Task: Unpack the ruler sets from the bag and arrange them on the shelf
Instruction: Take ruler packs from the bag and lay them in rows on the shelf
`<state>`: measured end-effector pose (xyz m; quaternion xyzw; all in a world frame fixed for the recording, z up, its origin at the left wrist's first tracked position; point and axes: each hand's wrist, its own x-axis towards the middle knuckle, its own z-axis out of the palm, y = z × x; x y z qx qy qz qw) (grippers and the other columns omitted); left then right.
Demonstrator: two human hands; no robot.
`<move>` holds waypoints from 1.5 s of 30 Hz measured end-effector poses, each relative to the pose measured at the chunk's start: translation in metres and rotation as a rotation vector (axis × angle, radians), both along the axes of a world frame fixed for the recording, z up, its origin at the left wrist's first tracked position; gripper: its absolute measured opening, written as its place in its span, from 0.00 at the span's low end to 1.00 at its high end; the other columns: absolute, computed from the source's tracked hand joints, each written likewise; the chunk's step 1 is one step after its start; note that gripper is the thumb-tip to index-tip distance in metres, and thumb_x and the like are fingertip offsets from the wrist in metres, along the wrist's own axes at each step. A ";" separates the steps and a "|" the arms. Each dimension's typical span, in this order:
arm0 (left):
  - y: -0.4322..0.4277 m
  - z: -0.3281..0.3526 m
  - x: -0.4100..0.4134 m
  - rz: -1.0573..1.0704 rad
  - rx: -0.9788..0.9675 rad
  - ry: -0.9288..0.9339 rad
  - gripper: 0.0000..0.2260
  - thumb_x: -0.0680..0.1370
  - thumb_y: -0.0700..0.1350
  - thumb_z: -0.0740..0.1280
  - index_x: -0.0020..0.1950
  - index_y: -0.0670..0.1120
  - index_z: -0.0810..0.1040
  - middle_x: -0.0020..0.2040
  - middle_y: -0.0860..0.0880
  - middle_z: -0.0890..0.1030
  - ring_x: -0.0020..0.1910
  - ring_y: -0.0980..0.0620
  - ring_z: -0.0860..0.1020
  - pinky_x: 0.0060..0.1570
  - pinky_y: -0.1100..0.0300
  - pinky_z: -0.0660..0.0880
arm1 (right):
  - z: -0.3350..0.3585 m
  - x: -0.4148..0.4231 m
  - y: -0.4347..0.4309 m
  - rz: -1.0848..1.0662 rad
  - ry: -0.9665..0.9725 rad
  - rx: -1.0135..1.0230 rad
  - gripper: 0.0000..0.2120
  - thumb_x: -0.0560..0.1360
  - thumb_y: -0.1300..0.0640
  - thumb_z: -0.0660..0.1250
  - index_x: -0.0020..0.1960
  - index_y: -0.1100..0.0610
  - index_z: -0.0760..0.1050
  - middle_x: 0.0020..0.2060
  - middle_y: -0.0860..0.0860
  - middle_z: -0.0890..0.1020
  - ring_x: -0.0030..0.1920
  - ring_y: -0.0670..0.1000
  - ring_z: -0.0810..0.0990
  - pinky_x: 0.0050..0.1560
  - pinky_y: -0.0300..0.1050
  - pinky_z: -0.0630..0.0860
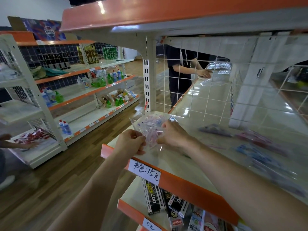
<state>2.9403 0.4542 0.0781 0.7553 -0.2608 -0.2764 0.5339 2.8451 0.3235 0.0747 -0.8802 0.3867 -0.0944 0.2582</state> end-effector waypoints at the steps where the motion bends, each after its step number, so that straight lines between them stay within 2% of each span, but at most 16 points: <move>1: 0.000 0.000 0.000 -0.002 0.005 -0.008 0.03 0.77 0.41 0.67 0.48 0.43 0.74 0.40 0.43 0.81 0.29 0.51 0.77 0.31 0.62 0.79 | 0.002 -0.001 0.000 0.014 -0.045 0.024 0.28 0.72 0.53 0.71 0.67 0.56 0.65 0.60 0.53 0.72 0.60 0.54 0.73 0.54 0.46 0.72; 3: -0.001 0.000 -0.001 -0.006 0.015 -0.031 0.03 0.77 0.41 0.67 0.48 0.44 0.74 0.40 0.43 0.81 0.29 0.51 0.77 0.30 0.62 0.79 | 0.006 -0.004 0.000 0.029 -0.126 0.066 0.21 0.73 0.58 0.69 0.64 0.56 0.68 0.53 0.50 0.74 0.55 0.53 0.75 0.48 0.42 0.69; 6: -0.003 -0.001 -0.003 -0.022 -0.001 -0.053 0.02 0.77 0.40 0.67 0.49 0.45 0.76 0.40 0.43 0.81 0.29 0.51 0.75 0.31 0.61 0.79 | 0.013 -0.010 -0.001 0.027 -0.248 0.119 0.15 0.72 0.57 0.70 0.58 0.57 0.73 0.46 0.51 0.78 0.48 0.54 0.78 0.47 0.48 0.74; 9: -0.003 0.001 -0.004 -0.028 -0.043 -0.018 0.02 0.77 0.40 0.67 0.48 0.46 0.79 0.39 0.44 0.80 0.29 0.51 0.74 0.34 0.59 0.78 | 0.022 -0.026 -0.006 0.069 -0.305 0.184 0.12 0.73 0.59 0.70 0.56 0.55 0.75 0.48 0.54 0.80 0.47 0.53 0.80 0.42 0.44 0.75; 12: -0.005 0.005 -0.007 -0.057 -0.104 0.056 0.04 0.77 0.39 0.66 0.49 0.45 0.80 0.39 0.45 0.80 0.35 0.50 0.75 0.39 0.56 0.78 | 0.034 -0.049 -0.013 0.093 -0.348 0.267 0.09 0.78 0.63 0.62 0.56 0.55 0.75 0.44 0.53 0.82 0.38 0.45 0.79 0.36 0.36 0.72; 17: -0.023 0.010 -0.026 -0.140 -0.151 0.111 0.04 0.77 0.39 0.66 0.47 0.46 0.80 0.44 0.45 0.82 0.43 0.50 0.78 0.43 0.56 0.77 | 0.045 -0.088 -0.029 0.044 -0.378 0.287 0.09 0.81 0.63 0.57 0.53 0.54 0.74 0.40 0.51 0.82 0.36 0.45 0.80 0.39 0.38 0.73; 23: -0.053 0.010 -0.059 -0.287 -0.208 0.111 0.04 0.77 0.38 0.66 0.51 0.42 0.79 0.45 0.46 0.84 0.37 0.53 0.78 0.38 0.59 0.75 | 0.056 -0.143 -0.042 -0.099 -0.489 0.227 0.07 0.79 0.64 0.62 0.56 0.59 0.74 0.41 0.54 0.82 0.33 0.44 0.79 0.27 0.28 0.70; 25: -0.064 0.013 -0.070 -0.327 -0.226 0.124 0.04 0.77 0.38 0.66 0.51 0.42 0.78 0.46 0.47 0.85 0.35 0.54 0.79 0.38 0.59 0.75 | 0.056 -0.156 -0.046 -0.125 -0.513 0.195 0.05 0.78 0.64 0.63 0.54 0.60 0.75 0.40 0.55 0.82 0.31 0.41 0.79 0.28 0.27 0.70; 27: -0.075 0.016 -0.081 -0.343 -0.252 0.140 0.03 0.77 0.37 0.66 0.50 0.43 0.77 0.46 0.47 0.85 0.35 0.53 0.78 0.37 0.59 0.75 | 0.054 -0.165 -0.050 -0.148 -0.529 0.124 0.04 0.78 0.63 0.63 0.49 0.56 0.76 0.39 0.54 0.82 0.30 0.38 0.80 0.30 0.28 0.70; 29: -0.085 0.017 -0.090 -0.331 -0.275 0.148 0.03 0.77 0.37 0.65 0.48 0.44 0.76 0.46 0.47 0.85 0.36 0.51 0.78 0.36 0.59 0.75 | 0.049 -0.171 -0.056 -0.192 -0.547 0.010 0.08 0.78 0.62 0.62 0.46 0.50 0.75 0.37 0.51 0.82 0.36 0.41 0.82 0.35 0.36 0.75; 32: -0.095 0.013 -0.099 -0.321 -0.276 0.142 0.04 0.77 0.36 0.65 0.46 0.44 0.75 0.44 0.47 0.85 0.35 0.51 0.78 0.35 0.59 0.75 | 0.041 -0.176 -0.061 -0.250 -0.528 -0.071 0.11 0.79 0.61 0.57 0.51 0.48 0.74 0.38 0.48 0.80 0.42 0.51 0.81 0.45 0.47 0.78; 34: -0.101 0.009 -0.104 -0.327 -0.268 0.129 0.03 0.77 0.35 0.65 0.47 0.43 0.75 0.46 0.45 0.84 0.35 0.51 0.78 0.35 0.58 0.75 | 0.033 -0.176 -0.060 -0.227 -0.471 -0.057 0.15 0.80 0.61 0.54 0.57 0.47 0.74 0.40 0.47 0.79 0.45 0.54 0.81 0.45 0.47 0.77; 37: -0.110 0.006 -0.110 -0.328 -0.270 0.107 0.03 0.77 0.35 0.65 0.46 0.42 0.74 0.47 0.43 0.83 0.34 0.51 0.77 0.35 0.58 0.74 | 0.024 -0.168 -0.060 -0.189 -0.448 -0.038 0.17 0.80 0.63 0.56 0.64 0.49 0.73 0.41 0.45 0.81 0.45 0.56 0.81 0.45 0.49 0.78; 40: -0.121 0.009 -0.111 -0.353 -0.267 0.076 0.04 0.74 0.34 0.68 0.46 0.41 0.74 0.41 0.41 0.79 0.33 0.50 0.75 0.33 0.59 0.73 | 0.020 -0.158 -0.067 -0.230 -0.528 0.007 0.14 0.79 0.62 0.60 0.62 0.50 0.73 0.45 0.48 0.82 0.47 0.51 0.82 0.49 0.49 0.79; 42: -0.129 0.010 -0.109 -0.368 -0.260 0.064 0.06 0.73 0.33 0.69 0.43 0.42 0.74 0.39 0.42 0.79 0.32 0.50 0.74 0.33 0.59 0.72 | 0.019 -0.154 -0.074 -0.275 -0.559 0.016 0.11 0.79 0.60 0.61 0.60 0.52 0.74 0.45 0.45 0.81 0.49 0.48 0.81 0.50 0.47 0.78; 45: -0.142 0.010 -0.102 -0.360 -0.248 0.086 0.07 0.73 0.32 0.68 0.43 0.42 0.74 0.35 0.45 0.80 0.31 0.50 0.74 0.32 0.59 0.73 | 0.020 -0.151 -0.081 -0.267 -0.479 -0.014 0.16 0.78 0.58 0.63 0.65 0.53 0.72 0.49 0.46 0.80 0.50 0.47 0.79 0.49 0.42 0.76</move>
